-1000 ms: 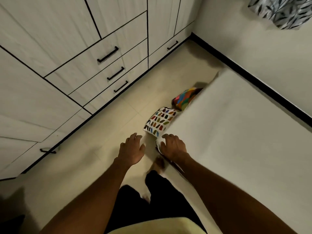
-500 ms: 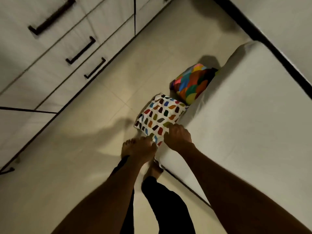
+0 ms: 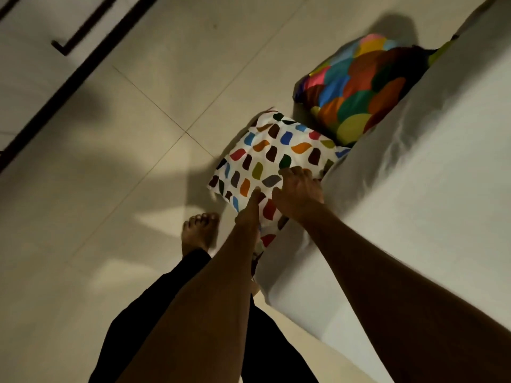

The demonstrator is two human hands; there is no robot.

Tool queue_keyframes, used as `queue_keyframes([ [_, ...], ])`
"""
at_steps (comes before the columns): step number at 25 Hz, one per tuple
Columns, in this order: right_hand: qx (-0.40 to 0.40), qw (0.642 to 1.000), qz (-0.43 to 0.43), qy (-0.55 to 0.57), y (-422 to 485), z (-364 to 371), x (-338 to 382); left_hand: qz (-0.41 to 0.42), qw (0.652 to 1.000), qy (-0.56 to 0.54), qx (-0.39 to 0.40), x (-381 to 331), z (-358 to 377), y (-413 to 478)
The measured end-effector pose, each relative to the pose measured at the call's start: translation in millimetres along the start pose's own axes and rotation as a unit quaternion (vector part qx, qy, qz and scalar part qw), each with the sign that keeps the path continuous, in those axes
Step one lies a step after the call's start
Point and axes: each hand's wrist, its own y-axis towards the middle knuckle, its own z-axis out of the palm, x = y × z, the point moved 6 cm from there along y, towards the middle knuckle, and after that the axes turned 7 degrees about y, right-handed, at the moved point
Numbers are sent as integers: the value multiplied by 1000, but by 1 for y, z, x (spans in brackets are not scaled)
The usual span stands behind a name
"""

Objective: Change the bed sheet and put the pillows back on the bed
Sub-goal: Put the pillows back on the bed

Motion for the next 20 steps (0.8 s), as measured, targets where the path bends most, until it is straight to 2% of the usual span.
queue_keyframes([
  [1,0,1000,-6,-3,2,0,-2,23,999,-33,17,-5,2,6],
  [3,-5,1000,-20,-7,2,-10,1,66,996,-52,1,-24,-1,-4],
  [7,-7,998,-58,28,-22,-52,20,124,990,18,-61,-80,-15,-49],
  [11,-26,994,-92,48,-83,-126,51,180,970,88,-137,-128,-29,-157],
  [14,-52,988,-123,77,-143,-188,66,235,944,159,-167,-133,-53,-253],
  [17,-79,982,-146,94,-216,-245,74,283,941,128,-139,-115,-84,-355],
  [20,-113,975,-134,139,-297,-278,60,320,937,129,-48,-88,-97,-452],
])
